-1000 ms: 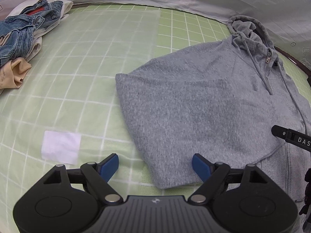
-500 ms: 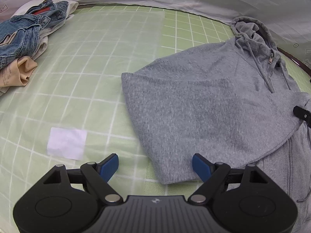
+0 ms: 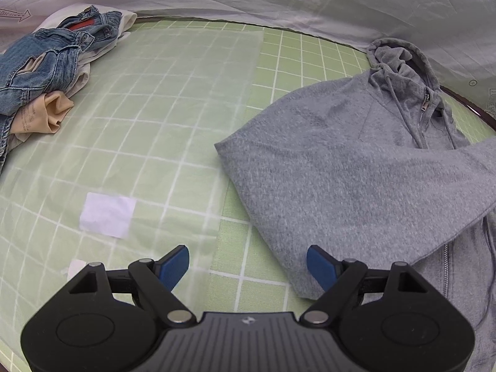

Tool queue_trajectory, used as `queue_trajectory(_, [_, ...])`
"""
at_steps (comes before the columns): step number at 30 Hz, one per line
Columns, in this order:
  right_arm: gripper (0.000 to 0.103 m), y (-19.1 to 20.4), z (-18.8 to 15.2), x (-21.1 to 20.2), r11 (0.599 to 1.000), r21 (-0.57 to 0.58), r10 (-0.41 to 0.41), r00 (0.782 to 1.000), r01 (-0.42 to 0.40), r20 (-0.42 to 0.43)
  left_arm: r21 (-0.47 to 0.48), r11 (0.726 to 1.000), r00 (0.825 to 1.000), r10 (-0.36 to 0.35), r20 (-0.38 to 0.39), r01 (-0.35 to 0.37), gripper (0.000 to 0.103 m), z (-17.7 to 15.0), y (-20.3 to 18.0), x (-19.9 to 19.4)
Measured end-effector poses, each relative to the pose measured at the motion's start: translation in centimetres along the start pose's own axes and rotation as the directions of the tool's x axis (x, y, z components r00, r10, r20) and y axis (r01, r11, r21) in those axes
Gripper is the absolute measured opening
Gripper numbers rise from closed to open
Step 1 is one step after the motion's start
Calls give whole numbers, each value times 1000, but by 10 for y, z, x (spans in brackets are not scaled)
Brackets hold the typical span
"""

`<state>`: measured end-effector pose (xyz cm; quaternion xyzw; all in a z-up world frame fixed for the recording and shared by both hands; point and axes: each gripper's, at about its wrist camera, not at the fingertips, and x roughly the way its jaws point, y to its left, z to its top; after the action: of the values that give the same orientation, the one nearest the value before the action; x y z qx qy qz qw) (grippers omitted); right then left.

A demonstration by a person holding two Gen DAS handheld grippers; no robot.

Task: Fold clothes

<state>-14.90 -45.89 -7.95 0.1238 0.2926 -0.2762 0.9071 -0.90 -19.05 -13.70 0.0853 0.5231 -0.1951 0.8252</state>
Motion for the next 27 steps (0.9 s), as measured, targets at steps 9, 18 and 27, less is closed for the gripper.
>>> queue_trajectory(9, [5, -57, 10, 15, 995, 87, -59, 998, 56, 34, 18, 999, 1000, 30, 5, -30, 84, 2, -31, 12])
queue_trajectory(18, [5, -120, 15, 40, 971, 174, -174, 984, 166, 31, 75, 997, 1000, -14, 10, 13, 84, 32, -69, 33])
queue_trajectory(27, [5, -166, 19, 43, 915, 274, -321, 946, 298, 44, 238, 971, 999, -30, -11, 32, 84, 25, -97, 36])
